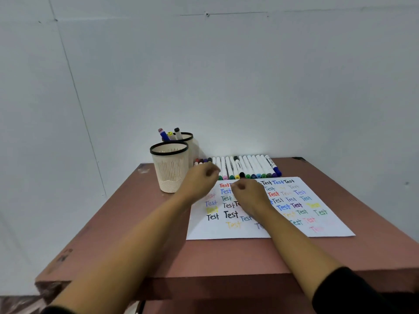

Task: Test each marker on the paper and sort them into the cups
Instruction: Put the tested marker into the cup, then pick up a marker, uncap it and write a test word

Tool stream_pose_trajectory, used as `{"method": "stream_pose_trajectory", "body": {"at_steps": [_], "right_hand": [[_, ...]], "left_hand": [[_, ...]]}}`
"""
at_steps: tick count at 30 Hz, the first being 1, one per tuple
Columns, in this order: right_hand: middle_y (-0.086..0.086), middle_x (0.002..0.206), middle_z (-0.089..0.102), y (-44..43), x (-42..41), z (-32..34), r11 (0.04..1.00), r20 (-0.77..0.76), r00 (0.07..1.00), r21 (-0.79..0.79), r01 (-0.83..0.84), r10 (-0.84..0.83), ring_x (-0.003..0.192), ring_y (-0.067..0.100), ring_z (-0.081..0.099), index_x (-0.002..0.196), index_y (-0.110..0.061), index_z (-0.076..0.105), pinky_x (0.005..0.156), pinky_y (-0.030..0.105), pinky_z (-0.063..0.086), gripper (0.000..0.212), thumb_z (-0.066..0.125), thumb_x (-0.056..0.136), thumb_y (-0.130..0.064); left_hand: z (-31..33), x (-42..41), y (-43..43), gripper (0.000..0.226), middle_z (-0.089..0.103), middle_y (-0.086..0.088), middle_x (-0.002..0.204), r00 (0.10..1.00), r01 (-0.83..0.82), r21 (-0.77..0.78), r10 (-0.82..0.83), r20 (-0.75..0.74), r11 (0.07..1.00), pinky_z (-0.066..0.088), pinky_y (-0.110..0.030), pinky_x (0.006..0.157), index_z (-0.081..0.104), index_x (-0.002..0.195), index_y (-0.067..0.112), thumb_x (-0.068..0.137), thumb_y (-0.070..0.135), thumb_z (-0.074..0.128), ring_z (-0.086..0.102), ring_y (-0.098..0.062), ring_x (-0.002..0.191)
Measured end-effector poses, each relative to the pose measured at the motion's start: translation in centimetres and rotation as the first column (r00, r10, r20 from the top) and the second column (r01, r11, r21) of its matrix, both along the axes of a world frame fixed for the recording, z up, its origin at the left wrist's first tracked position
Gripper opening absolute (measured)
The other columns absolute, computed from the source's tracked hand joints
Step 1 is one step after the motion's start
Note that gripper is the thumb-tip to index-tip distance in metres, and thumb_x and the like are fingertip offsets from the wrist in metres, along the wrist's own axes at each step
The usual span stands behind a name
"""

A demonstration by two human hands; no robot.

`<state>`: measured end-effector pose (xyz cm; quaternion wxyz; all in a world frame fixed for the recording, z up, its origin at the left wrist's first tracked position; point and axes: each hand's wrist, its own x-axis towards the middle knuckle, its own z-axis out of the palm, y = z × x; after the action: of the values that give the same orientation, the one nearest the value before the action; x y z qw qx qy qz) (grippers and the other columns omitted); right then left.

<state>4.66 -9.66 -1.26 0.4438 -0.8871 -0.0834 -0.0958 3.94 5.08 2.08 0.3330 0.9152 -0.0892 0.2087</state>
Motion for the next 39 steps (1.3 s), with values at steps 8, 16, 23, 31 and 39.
{"method": "stream_pose_trajectory", "body": {"at_steps": [8, 16, 23, 31, 39], "right_hand": [[0.007, 0.112, 0.066, -1.4, 1.1, 1.9, 0.992, 0.024, 0.999, 0.122, 0.035, -0.038, 0.085, 0.013, 0.056, 0.116, -0.008, 0.064, 0.061, 0.015, 0.041, 0.028, 0.048, 0.095, -0.014], [0.004, 0.06, 0.042, -6.7, 7.4, 2.8, 0.954, 0.018, 0.96, -0.102, 0.281, -0.281, 0.054, 0.015, 0.038, 0.065, -0.007, 0.044, 0.049, 0.025, 0.028, 0.023, 0.042, 0.086, 0.0], [0.002, 0.062, 0.041, -8.7, 11.7, 2.8, 0.862, -0.056, 0.902, -0.326, 0.389, -0.428, 0.053, 0.012, 0.037, 0.062, -0.009, 0.036, 0.044, 0.022, 0.025, 0.031, 0.051, 0.088, 0.0], [0.003, 0.061, 0.043, -8.7, 13.4, 2.8, 0.839, -0.074, 0.909, -0.422, 0.344, -0.411, 0.054, 0.014, 0.039, 0.064, -0.01, 0.038, 0.045, 0.024, 0.027, 0.028, 0.051, 0.088, -0.006], [0.004, 0.061, 0.042, -8.7, 13.8, 2.5, 0.845, -0.051, 0.893, -0.351, 0.404, -0.448, 0.053, 0.015, 0.039, 0.062, -0.009, 0.037, 0.045, 0.024, 0.026, 0.032, 0.052, 0.089, -0.004]], "left_hand": [[-3.5, 1.0, 1.3, 0.029, 0.066, -0.007, 0.086, 0.989, -0.129, -0.323, 0.099, -0.108, 0.937, 0.037, -0.025, 0.071, 0.065, 0.097, 0.004, 0.098, 0.019, 0.04, 0.059, -0.02, 0.082], [-4.2, 1.5, 1.7, 0.028, 0.065, -0.005, 0.087, 0.992, -0.116, -0.407, 0.087, -0.089, 0.906, 0.044, -0.028, 0.078, 0.067, 0.096, 0.004, 0.097, 0.018, 0.043, 0.061, -0.02, 0.085], [-4.2, 1.8, 1.7, 0.026, 0.065, -0.005, 0.084, 0.994, -0.108, -0.427, 0.099, -0.043, 0.898, 0.041, -0.021, 0.067, 0.066, 0.094, 0.007, 0.097, 0.016, 0.042, 0.061, -0.021, 0.085], [-4.4, 2.4, 1.7, 0.025, 0.065, -0.004, 0.081, 0.994, -0.104, -0.449, 0.1, -0.033, 0.887, 0.04, -0.018, 0.066, 0.066, 0.091, 0.01, 0.096, 0.016, 0.043, 0.061, -0.02, 0.084], [-4.4, 2.4, 1.8, 0.026, 0.065, -0.004, 0.081, 0.994, -0.112, -0.434, 0.1, -0.051, 0.894, 0.044, -0.029, 0.076, 0.067, 0.09, 0.008, 0.096, 0.017, 0.043, 0.063, -0.023, 0.086]]}}
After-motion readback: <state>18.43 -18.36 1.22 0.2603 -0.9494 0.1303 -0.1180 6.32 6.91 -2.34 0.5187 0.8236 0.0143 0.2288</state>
